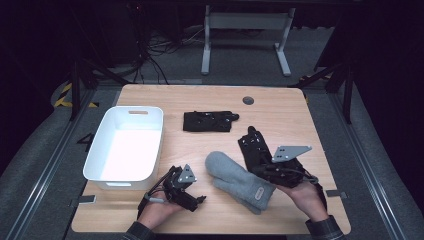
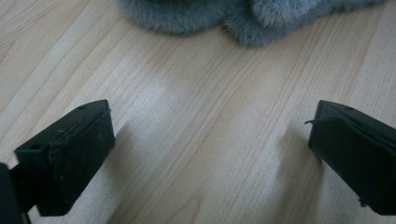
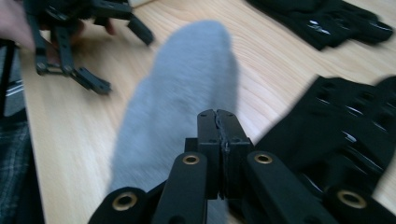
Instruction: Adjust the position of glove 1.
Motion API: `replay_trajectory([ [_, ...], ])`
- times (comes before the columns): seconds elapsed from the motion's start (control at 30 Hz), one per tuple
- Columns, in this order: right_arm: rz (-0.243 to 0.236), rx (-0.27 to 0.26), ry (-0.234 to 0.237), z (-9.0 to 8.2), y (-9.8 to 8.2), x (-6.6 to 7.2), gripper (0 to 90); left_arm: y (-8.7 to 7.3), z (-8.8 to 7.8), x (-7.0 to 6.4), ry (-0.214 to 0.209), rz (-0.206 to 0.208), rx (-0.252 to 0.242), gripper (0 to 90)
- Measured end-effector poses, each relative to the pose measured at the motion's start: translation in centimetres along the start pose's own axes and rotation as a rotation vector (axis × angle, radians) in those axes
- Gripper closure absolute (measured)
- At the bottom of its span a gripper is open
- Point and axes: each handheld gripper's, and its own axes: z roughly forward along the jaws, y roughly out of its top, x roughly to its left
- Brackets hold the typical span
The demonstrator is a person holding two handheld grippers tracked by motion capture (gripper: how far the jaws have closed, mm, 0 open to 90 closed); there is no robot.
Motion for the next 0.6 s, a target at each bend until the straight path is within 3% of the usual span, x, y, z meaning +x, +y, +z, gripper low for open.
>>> replay_trajectory([
  [0.07, 0.004, 0.01, -0.028, -0.8, -0.8, -0.8, 89.9, 0.3, -0.5, -0.1, 0.001, 0.0, 0.008, 20.9],
  [0.13, 0.02, 0.018, -0.035, -1.2, -1.5, -1.4, 89.9, 0.4, -0.8, -0.1, -0.003, -0.019, 0.011, 27.7],
  [0.2, 0.038, 0.031, -0.033, -1.5, -2.5, -1.9, 89.9, 0.7, -1.2, -0.4, -0.04, -0.022, -0.006, 47.0],
  [0.33, 0.047, 0.073, -0.02, -1.3, -4.0, -2.3, 89.9, 1.6, -1.6, -1.3, -0.096, -0.008, -0.025, 68.5],
  [0.47, 0.043, 0.102, 0.008, -0.9, -5.1, -2.5, 89.9, 2.7, -1.2, -2.4, -0.157, 0.014, -0.036, 82.2],
  [0.6, 0.029, 0.118, 0.049, -0.4, -5.7, -2.6, 90.0, 3.8, 0.0, -3.6, -0.223, 0.027, -0.019, 85.9],
])
